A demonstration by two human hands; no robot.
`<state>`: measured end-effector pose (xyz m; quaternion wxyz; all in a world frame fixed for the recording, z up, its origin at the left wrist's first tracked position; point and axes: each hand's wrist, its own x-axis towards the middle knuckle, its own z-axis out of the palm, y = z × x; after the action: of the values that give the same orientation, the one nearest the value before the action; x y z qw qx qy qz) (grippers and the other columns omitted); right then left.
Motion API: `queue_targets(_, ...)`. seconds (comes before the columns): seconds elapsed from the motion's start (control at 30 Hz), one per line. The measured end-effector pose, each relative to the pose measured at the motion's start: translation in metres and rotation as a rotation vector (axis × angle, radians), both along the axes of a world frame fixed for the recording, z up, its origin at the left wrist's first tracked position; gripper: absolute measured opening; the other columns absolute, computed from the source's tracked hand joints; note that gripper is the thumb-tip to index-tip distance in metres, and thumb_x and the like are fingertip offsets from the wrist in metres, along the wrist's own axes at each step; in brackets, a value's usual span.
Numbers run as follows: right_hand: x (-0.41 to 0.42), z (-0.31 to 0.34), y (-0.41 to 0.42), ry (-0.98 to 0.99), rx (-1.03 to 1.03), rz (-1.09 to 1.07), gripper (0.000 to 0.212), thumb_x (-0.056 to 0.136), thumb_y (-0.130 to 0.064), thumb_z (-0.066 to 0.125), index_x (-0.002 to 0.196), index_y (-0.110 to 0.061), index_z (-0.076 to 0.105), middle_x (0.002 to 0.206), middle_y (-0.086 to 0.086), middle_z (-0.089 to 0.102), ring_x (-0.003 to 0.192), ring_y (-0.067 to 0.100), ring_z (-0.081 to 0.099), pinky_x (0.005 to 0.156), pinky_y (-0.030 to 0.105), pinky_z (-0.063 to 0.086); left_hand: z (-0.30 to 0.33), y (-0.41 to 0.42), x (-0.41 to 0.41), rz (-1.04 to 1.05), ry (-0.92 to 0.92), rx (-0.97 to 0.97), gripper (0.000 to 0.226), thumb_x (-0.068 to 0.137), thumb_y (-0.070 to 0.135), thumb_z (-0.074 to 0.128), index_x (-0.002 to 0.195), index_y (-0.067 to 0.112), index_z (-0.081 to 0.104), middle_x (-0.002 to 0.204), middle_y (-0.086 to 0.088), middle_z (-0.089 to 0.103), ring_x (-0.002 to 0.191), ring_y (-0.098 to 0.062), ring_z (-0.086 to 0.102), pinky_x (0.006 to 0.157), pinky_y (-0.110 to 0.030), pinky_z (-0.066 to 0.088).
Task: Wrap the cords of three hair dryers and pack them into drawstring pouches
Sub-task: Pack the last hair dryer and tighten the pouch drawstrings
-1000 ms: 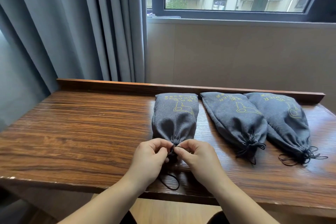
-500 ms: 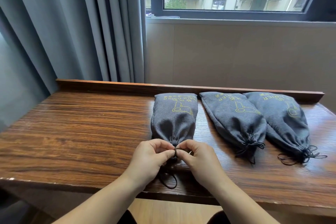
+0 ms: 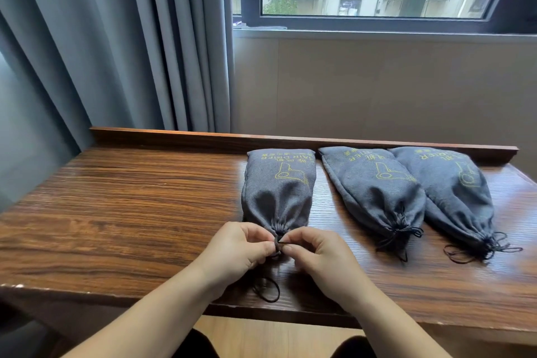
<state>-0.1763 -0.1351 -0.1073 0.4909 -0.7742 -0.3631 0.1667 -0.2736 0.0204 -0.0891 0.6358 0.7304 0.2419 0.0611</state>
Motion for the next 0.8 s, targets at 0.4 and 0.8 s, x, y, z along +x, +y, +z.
queue_targets(0.4, -0.041, -0.001, 0.007, 0.234, 0.046, -0.081, 0.089, 0.07, -0.048, 0.073, 0.14, -0.045, 0.019, 0.088, -0.005, 0.076, 0.086, 0.006, 0.07, 0.091, 0.033, 0.053, 0.006, -0.012, -0.002, 0.043, -0.149, -0.097, 0.005, 0.085, 0.001, 0.073, 0.083, 0.006, 0.072, 0.074, -0.008, 0.072, 0.073, -0.016, 0.068, 0.073, -0.026, 0.051)
queue_targets(0.8, 0.002, 0.002, -0.022, -0.46, -0.187, -0.196, 0.024, 0.092, -0.046, 0.064, 0.079, -0.026, 0.067, 0.058, -0.012, 0.055, 0.062, 0.006, 0.052, 0.063, 0.033, 0.039, 0.003, 0.016, -0.006, 0.173, -0.086, 0.556, 0.012, 0.089, 0.015, 0.068, 0.078, 0.018, 0.065, 0.068, 0.002, 0.066, 0.059, -0.002, 0.052, 0.06, -0.011, 0.038)
